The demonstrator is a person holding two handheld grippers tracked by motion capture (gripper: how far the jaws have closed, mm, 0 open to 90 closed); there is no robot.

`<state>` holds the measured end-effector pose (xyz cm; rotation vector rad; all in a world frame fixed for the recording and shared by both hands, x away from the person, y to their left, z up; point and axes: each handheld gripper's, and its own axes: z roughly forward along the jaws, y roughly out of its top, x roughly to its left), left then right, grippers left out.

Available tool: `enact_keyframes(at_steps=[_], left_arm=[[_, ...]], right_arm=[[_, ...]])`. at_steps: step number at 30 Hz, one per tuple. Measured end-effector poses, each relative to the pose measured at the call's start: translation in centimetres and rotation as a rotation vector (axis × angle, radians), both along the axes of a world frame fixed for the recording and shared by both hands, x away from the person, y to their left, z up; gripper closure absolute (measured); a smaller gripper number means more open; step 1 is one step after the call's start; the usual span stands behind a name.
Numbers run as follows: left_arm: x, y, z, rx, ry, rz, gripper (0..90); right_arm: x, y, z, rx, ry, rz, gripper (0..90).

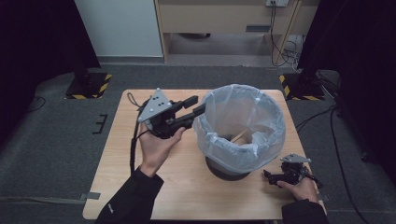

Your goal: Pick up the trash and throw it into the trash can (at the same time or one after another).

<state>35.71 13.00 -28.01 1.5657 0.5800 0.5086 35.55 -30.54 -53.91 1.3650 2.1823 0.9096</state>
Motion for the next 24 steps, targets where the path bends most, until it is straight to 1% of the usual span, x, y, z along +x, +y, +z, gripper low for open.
enact_keyframes(at_steps=[2, 4, 7, 9, 11, 12, 17, 20, 22, 24], left_arm=[[-0.1, 1.5, -0.2, 0.011, 0.001, 0.031, 59.4], [-0.2, 2.8, -0.6, 0.01, 0.01, 0.06, 57.2], [0.0, 4.9, -1.7, 0.022, 0.032, 0.11, 52.5], [0.1, 5.9, -2.6, 0.026, 0.055, 0.133, 50.6], [0.4, 7.1, -4.1, 0.038, 0.087, 0.16, 48.7], [0.6, 7.5, -4.8, 0.052, 0.101, 0.17, 47.7], [1.5, 9.3, -8.7, 0.091, 0.188, 0.222, 43.6], [2.0, 9.9, -10.5, 0.119, 0.225, 0.242, 41.3], [2.3, 10.2, -11.6, 0.146, 0.248, 0.25, 39.6], [2.6, 10.5, -12.7, 0.16, 0.272, 0.26, 37.9]], right_arm=[[0.0, 0.0, 0.0, 0.0, 0.0, 0.0, 0.8], [0.0, 0.0, 0.0, 0.0, 0.0, 0.0, 0.8], [0.0, 0.0, 0.0, 0.0, 0.0, 0.0, 0.8], [0.0, 0.0, 0.0, 0.0, 0.0, 0.0, 0.8], [0.0, 0.0, 0.0, 0.0, 0.0, 0.0, 0.8], [0.0, 0.0, 0.0, 0.0, 0.0, 0.0, 0.8], [0.0, 0.0, 0.0, 0.0, 0.0, 0.0, 0.8], [0.0, 0.0, 0.0, 0.0, 0.0, 0.0, 0.8], [0.0, 0.0, 0.0, 0.0, 0.0, 0.0, 0.8], [0.0, 0.0, 0.0, 0.0, 0.0, 0.0, 0.8]])
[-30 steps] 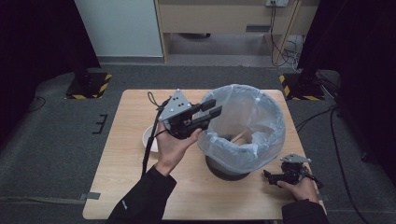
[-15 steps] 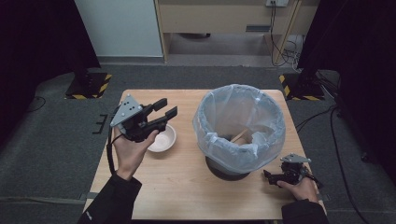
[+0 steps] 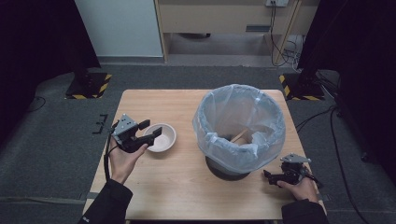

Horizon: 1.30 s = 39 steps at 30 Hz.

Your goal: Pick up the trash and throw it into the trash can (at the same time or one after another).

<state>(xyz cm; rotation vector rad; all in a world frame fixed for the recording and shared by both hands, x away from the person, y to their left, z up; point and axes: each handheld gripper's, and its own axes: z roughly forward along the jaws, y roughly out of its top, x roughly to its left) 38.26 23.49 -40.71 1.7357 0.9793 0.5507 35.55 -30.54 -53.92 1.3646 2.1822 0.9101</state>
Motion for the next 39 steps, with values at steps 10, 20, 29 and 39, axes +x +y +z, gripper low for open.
enact_keyframes(at_steps=[10, 20, 29, 39], left_arm=[[1.1, 0.6, -4.5, 0.087, 0.099, 0.024, 32.3], [1.9, -0.7, -7.2, 0.165, 0.162, -0.025, 31.7], [2.3, -1.1, -8.8, 0.206, 0.211, -0.043, 32.3], [2.4, -1.9, -9.6, 0.235, 0.248, -0.085, 37.0]], right_arm=[[0.0, 0.0, 0.0, 0.0, 0.0, 0.0, 0.8], [0.0, 0.0, 0.0, 0.0, 0.001, 0.0, 0.8], [0.0, 0.0, 0.0, 0.0, 0.0, 0.0, 0.8], [0.0, 0.0, 0.0, 0.0, 0.0, 0.0, 0.8]])
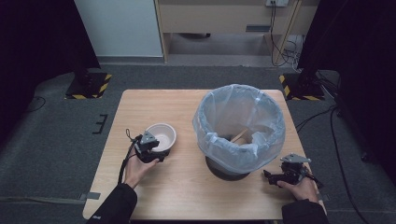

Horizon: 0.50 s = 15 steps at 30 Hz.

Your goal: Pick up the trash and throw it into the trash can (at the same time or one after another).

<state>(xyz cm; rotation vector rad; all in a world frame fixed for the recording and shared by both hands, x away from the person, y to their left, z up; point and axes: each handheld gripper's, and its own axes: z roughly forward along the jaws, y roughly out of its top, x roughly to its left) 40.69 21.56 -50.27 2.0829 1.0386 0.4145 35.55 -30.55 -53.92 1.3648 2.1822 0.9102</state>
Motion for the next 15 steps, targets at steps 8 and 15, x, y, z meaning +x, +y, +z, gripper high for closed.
enact_keyframes(at_steps=[8, 15], left_arm=[[0.19, -0.13, -0.46, 0.045, 0.012, -0.004, 47.1], [0.17, -0.3, -0.33, 0.076, 0.014, -0.012, 62.1]], right_arm=[[0.0, 0.0, 0.0, 0.0, 0.0, 0.0, 0.8], [-0.02, 0.03, 0.0, 0.003, 0.002, -0.003, 0.8]])
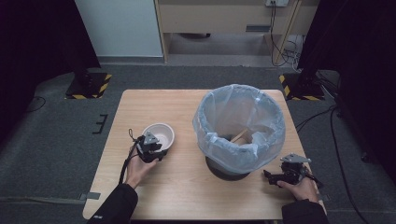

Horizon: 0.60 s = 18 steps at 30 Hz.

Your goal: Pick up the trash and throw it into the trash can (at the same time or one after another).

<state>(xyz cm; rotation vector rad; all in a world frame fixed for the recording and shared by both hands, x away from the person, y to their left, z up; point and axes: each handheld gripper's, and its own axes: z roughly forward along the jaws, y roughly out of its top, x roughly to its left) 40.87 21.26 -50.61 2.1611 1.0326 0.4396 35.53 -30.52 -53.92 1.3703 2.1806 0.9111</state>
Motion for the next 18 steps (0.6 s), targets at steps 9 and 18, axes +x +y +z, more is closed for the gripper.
enact_keyframes(at_steps=[9, 18], left_arm=[[-0.2, 0.0, 0.6, 0.015, -0.027, 0.009, 74.1], [-0.5, 0.6, 2.0, 0.006, -0.067, 0.037, 80.3]], right_arm=[[0.0, 0.0, 0.0, -0.003, -0.002, 0.003, 0.8], [0.0, 0.0, 0.0, -0.003, -0.002, 0.003, 0.8]])
